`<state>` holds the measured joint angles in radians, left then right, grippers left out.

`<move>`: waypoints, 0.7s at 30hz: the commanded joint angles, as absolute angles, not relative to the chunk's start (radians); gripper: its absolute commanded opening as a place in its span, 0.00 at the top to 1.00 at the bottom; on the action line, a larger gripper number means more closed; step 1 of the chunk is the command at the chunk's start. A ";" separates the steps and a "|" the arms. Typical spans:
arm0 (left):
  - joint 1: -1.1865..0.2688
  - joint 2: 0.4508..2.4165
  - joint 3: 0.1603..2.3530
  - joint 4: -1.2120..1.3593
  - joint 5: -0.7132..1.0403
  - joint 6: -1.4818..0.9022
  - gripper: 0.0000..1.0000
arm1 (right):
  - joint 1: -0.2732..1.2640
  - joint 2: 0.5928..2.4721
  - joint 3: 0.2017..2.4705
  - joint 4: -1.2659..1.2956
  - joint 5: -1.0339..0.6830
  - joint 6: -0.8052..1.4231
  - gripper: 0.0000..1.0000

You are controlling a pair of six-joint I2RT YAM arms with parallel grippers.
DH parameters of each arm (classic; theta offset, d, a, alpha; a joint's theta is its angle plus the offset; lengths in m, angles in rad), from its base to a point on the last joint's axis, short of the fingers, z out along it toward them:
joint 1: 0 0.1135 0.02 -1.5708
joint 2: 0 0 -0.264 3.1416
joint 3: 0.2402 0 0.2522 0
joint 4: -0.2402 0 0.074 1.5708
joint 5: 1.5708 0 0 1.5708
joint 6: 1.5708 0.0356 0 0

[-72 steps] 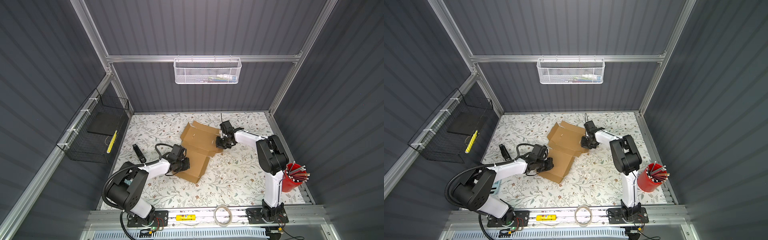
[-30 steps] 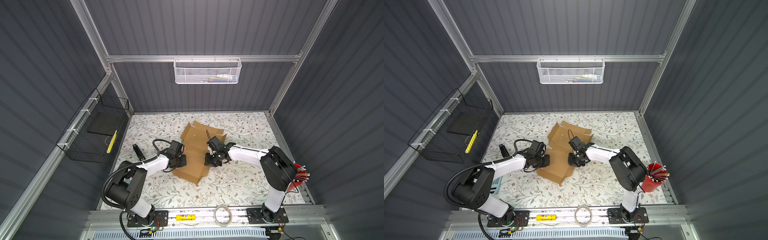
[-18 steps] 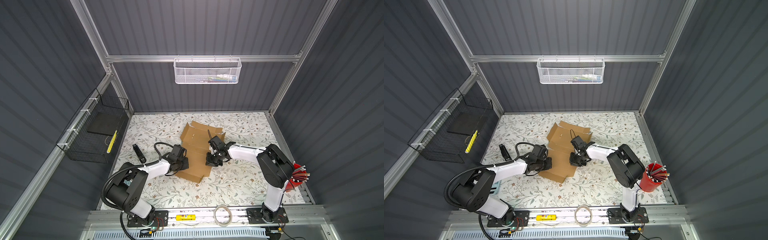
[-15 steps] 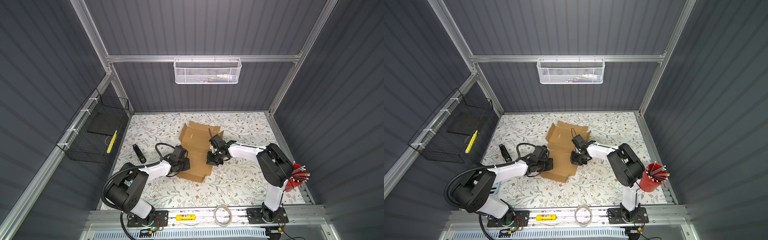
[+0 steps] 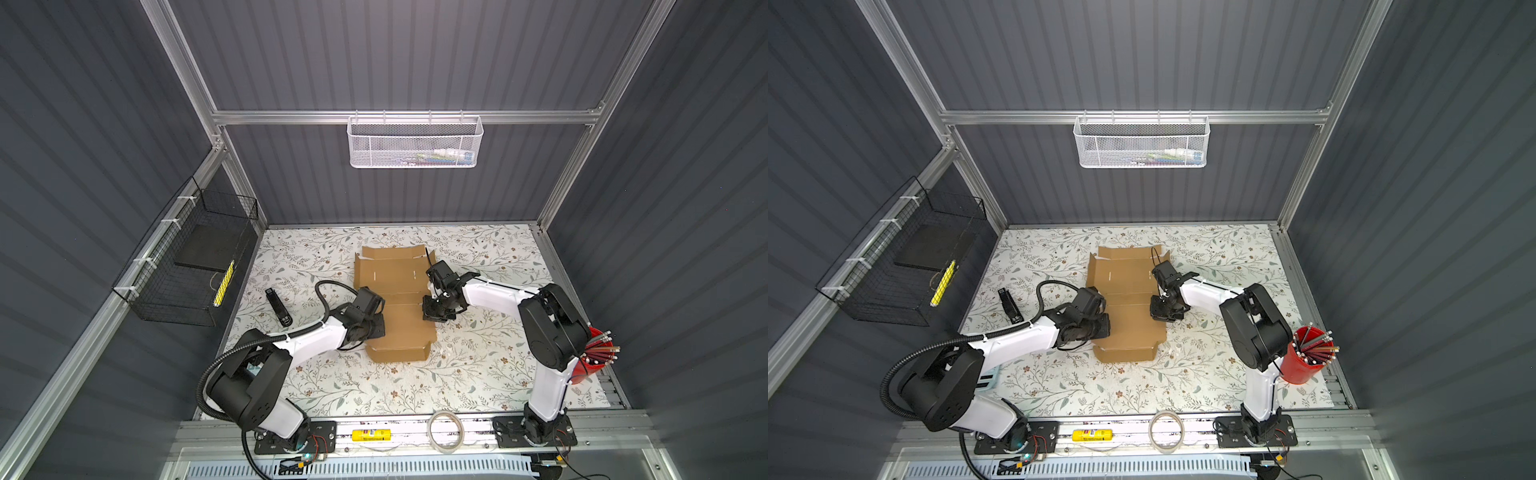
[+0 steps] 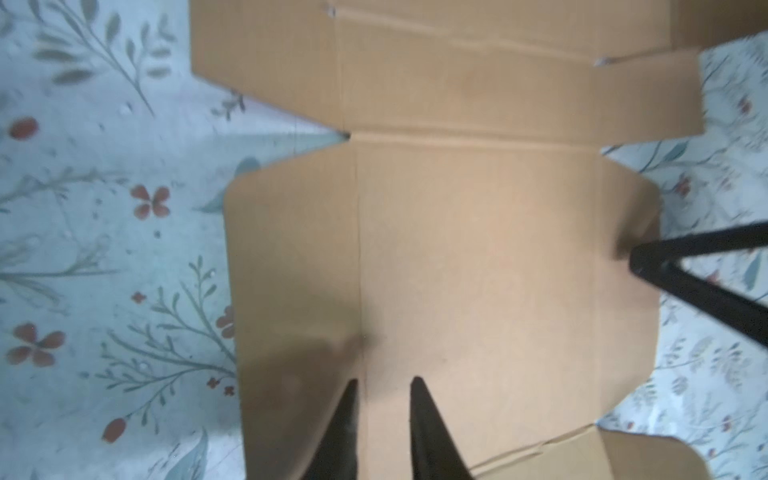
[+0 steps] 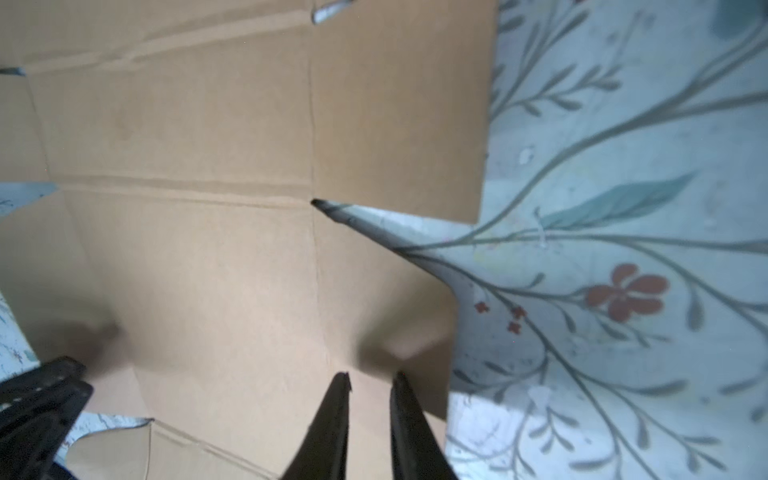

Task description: Fold the paper box

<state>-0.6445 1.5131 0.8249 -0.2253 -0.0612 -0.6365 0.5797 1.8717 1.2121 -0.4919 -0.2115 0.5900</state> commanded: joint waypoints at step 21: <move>-0.243 1.908 1.465 -0.442 0.191 -0.239 0.53 | 0.589 1.692 1.224 -0.492 -0.170 0.569 0.67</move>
